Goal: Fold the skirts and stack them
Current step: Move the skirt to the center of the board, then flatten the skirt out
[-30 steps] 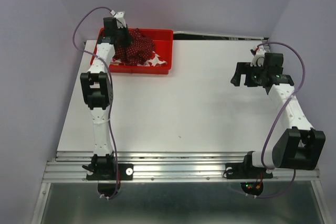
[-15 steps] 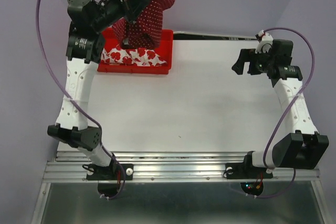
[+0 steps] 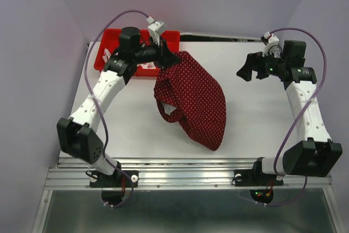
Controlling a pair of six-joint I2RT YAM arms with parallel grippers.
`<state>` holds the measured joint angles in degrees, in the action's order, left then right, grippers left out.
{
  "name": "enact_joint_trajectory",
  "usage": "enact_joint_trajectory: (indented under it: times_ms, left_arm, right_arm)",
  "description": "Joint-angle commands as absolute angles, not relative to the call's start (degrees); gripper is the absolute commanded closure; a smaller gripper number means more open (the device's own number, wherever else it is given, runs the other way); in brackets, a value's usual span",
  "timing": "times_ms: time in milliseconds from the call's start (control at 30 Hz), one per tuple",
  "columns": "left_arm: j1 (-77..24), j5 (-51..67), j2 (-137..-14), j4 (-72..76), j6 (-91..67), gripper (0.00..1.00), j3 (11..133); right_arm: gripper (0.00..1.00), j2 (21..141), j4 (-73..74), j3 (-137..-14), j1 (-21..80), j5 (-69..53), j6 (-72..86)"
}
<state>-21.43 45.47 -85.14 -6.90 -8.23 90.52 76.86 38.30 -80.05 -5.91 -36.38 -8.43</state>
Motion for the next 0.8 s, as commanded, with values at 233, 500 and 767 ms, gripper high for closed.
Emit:
enact_joint_trajectory:
  times_ms: [233,500,767]
  left_arm:
    - [-24.4,34.7,-101.4,-11.5,-7.0,0.53,85.3]
    - [-12.9,35.3,-88.9,-9.0,-10.2,0.02,84.2]
    - [3.7,39.5,-76.9,-11.9,3.4,0.26,63.6]
  right_arm:
    - [0.01,78.8,43.1,-79.6,-5.1,-40.9,-12.7]
    - [0.19,80.1,37.0,-78.0,10.4,-35.0,-6.9]
    - [0.52,89.1,35.7,-82.0,35.3,-27.2,-7.2]
